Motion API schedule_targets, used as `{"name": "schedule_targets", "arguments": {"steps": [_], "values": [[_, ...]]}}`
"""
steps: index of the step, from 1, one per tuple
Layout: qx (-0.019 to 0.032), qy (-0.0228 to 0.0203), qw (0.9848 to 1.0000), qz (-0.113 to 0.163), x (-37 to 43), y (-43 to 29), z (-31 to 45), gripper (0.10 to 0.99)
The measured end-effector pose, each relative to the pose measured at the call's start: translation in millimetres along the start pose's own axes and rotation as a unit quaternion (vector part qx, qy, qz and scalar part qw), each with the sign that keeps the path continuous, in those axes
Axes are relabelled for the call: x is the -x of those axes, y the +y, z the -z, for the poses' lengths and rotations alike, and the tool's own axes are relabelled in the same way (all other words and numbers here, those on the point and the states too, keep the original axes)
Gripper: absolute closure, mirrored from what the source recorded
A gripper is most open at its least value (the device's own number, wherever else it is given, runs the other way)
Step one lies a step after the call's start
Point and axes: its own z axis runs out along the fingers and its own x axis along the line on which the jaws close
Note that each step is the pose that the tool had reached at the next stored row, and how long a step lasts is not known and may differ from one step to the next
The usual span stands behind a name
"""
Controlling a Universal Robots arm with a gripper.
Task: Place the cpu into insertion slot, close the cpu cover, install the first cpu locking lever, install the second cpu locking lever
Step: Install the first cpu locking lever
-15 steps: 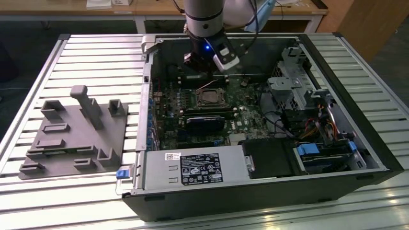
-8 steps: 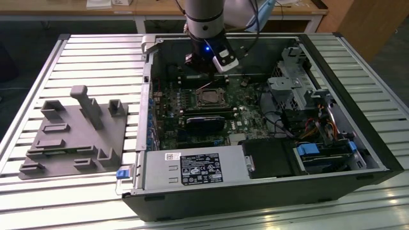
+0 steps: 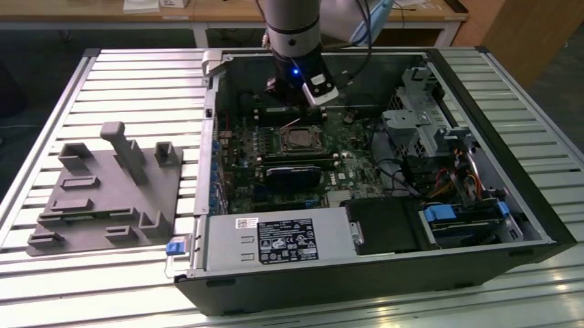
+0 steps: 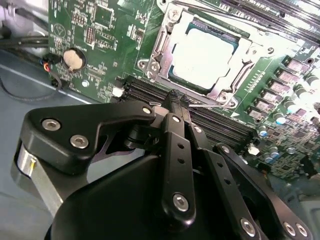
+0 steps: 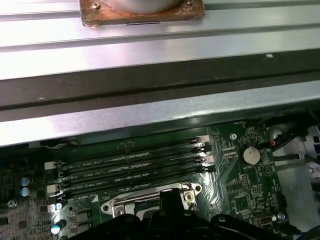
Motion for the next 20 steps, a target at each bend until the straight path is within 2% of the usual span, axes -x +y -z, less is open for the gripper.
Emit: {"name": "schedule_targets", "arguments": {"steps": [4,8,14,20], "values": [[-0.0027,-0.0034,0.9998,-0.018,-0.4,0.6,-1.7,0.980],[-0.0033,-0.0044,0.9997,-0.024,-1.2,2.8,-4.1,0.980],[0.0006,-0.0039,0.9997,-0.026,-2.5,5.6,-8.2,0.980],[0.0074,-0.0037,0.9996,-0.027,-3.6,6.4,-12.0,0.980]]}}
